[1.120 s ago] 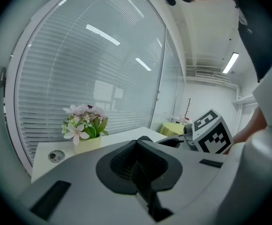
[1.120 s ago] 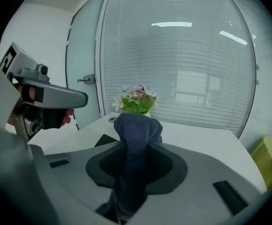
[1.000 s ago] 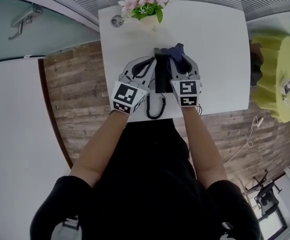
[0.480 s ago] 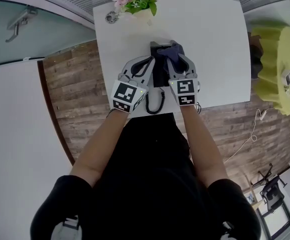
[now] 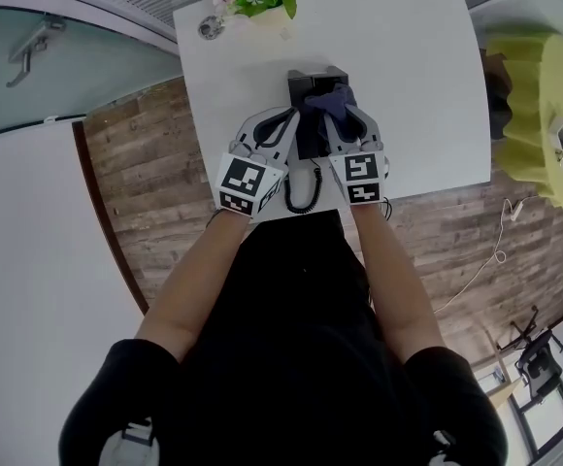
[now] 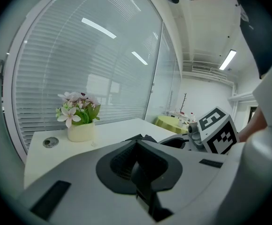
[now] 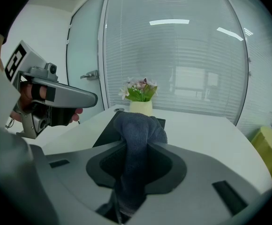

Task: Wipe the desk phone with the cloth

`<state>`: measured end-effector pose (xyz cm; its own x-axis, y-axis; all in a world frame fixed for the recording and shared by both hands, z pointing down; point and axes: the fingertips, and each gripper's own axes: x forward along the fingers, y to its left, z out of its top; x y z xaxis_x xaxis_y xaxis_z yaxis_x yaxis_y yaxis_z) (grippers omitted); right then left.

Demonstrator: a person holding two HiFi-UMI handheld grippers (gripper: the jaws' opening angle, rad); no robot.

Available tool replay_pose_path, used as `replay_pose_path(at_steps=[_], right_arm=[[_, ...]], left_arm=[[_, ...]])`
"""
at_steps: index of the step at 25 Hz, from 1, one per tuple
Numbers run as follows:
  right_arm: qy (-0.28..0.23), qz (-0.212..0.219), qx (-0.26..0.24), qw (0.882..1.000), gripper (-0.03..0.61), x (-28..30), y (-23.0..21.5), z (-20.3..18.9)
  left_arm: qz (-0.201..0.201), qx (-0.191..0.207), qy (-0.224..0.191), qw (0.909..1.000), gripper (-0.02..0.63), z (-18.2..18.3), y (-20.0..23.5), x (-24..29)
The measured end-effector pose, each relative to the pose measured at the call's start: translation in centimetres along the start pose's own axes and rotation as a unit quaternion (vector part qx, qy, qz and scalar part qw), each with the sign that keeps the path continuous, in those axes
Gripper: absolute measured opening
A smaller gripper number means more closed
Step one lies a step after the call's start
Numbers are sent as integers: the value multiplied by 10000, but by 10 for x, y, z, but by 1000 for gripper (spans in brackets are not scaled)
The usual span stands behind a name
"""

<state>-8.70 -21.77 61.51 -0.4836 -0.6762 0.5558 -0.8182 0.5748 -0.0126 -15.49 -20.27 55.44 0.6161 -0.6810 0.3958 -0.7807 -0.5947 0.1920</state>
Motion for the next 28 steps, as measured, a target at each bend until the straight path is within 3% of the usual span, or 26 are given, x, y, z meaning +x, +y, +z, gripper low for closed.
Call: replay_pose_path(at_steps=[28], right_arm=[[324,-171,18,9993,112,-35,23,-62]], left_arm=[[-401,-29,522,9978,11,-69,-37,-5]])
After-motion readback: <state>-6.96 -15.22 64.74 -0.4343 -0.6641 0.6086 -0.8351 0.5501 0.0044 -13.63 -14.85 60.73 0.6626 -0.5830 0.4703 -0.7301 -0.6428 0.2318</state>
